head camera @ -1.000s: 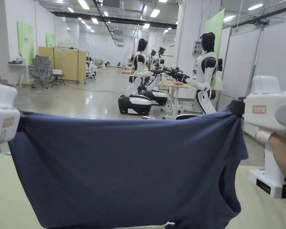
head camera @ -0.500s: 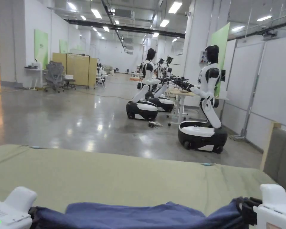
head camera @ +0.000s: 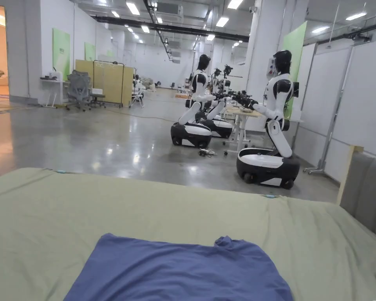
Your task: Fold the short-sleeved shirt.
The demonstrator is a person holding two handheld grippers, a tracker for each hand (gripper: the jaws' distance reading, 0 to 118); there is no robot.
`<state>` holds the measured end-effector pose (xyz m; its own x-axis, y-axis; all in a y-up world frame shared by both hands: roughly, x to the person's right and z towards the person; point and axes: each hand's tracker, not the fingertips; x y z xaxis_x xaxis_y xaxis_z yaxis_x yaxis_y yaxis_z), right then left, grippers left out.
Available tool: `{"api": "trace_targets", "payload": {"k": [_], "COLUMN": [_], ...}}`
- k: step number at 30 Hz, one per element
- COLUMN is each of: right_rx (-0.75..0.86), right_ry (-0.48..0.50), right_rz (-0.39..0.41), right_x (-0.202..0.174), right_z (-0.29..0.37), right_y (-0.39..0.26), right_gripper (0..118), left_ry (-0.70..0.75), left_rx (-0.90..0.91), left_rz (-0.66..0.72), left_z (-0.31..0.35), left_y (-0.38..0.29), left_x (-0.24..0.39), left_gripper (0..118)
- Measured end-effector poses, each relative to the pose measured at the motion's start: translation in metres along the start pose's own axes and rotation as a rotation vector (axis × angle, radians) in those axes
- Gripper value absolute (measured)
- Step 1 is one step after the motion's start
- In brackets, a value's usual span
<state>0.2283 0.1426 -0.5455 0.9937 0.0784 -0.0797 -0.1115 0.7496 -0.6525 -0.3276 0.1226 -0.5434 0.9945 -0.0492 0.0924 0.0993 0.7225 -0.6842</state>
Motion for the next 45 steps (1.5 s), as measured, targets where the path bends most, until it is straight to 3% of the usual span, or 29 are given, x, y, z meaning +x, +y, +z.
{"api": "trace_targets", "payload": {"k": [1, 3, 5, 7, 9, 10, 11, 12, 13, 14, 16, 19, 25, 26, 27, 28, 29, 34, 39, 40, 41, 42, 45], "right_rx": [0.071, 0.248, 0.387, 0.522, 0.584, 0.581, 0.582, 0.583, 0.584, 0.582, 0.559, 0.537, 0.436, 0.405, 0.388, 0.375, 0.361, 0.267, 0.196, 0.177, 0.160, 0.135, 0.076], "right_ry": [-0.002, 0.019, 0.028, -0.048, -0.034, 0.006, 0.025, 0.018, -0.022, -0.077, 0.022, -0.003, 0.032, 0.050, 0.050, 0.039, 0.029, 0.052, 0.026, 0.016, -0.003, -0.017, -0.001], "right_rz": [-0.013, -0.104, -0.163, -0.129, -0.083, -0.070, -0.070, -0.065, -0.050, -0.026, -0.038, 0.019, 0.027, 0.018, 0.021, 0.028, 0.034, -0.009, -0.017, -0.023, -0.029, -0.030, -0.066], "right_x": [-0.006, -0.028, -0.051, -0.081, -0.103, -0.110, -0.115, -0.121, -0.126, -0.131, -0.131, -0.134, -0.105, -0.103, -0.101, -0.096, -0.094, -0.074, -0.035, -0.026, -0.016, -0.006, 0.017], "right_z": [0.012, 0.046, 0.066, 0.079, 0.086, 0.088, 0.089, 0.087, 0.088, 0.092, 0.096, 0.105, 0.098, 0.095, 0.091, 0.084, 0.081, 0.066, 0.057, 0.056, 0.054, 0.050, 0.040], "right_y": [0.008, 0.030, 0.039, 0.042, 0.042, 0.041, 0.039, 0.037, 0.036, 0.033, 0.029, 0.019, 0.010, 0.010, 0.010, 0.009, 0.010, 0.014, 0.012, 0.011, 0.011, 0.012, 0.005], "right_gripper": [99, 102, 102, 102, 102, 94, 71, 18, 3, 3, 3, 3, 3, 3, 3, 3, 3, 3, 3, 3, 3, 3, 11], "left_ry": [0.028, 0.081, 0.008, 0.048, 0.060, 0.060, 0.063, 0.061, 0.063, 0.097, 0.023, 0.078, 0.056, 0.046, 0.034, 0.038, 0.031, 0.028, 0.049, 0.055, 0.057, 0.047, 0.032], "left_rx": [0.092, 0.244, 0.427, 0.524, 0.547, 0.573, 0.588, 0.584, 0.572, 0.543, 0.541, 0.493, 0.208, 0.125, 0.059, -0.003, 0.035, -0.074, -0.138, -0.134, -0.133, -0.147, -0.150], "left_rz": [-0.013, 0.006, 0.042, 0.012, -0.050, -0.062, -0.075, -0.089, -0.100, -0.104, -0.115, -0.109, 0.061, 0.058, 0.047, 0.037, 0.028, -0.008, -0.101, -0.103, -0.099, -0.079, -0.033], "left_z": [0.016, 0.045, 0.070, 0.087, 0.095, 0.099, 0.102, 0.102, 0.100, 0.098, 0.100, 0.096, 0.062, 0.052, 0.040, 0.030, 0.030, -0.004, -0.038, -0.043, -0.047, -0.054, -0.054], "left_y": [0.009, 0.028, 0.038, 0.049, 0.054, 0.054, 0.053, 0.051, 0.050, 0.047, 0.043, 0.033, 0.013, 0.010, 0.006, 0.001, -0.002, -0.007, -0.002, -0.002, -0.001, -0.001, 0.001], "left_x": [0.006, 0.029, 0.052, 0.077, 0.099, 0.105, 0.111, 0.115, 0.117, 0.116, 0.109, 0.082, -0.008, -0.017, -0.024, -0.028, -0.021, -0.008, 0.012, 0.014, 0.012, 0.011, 0.013], "left_gripper": [115, 114, 114, 114, 108, 96, 70, 15, 0, 0, 0, 0, 3, 19, 66, 99, 109, 105, 91, 80, 53, 13, 8]}}
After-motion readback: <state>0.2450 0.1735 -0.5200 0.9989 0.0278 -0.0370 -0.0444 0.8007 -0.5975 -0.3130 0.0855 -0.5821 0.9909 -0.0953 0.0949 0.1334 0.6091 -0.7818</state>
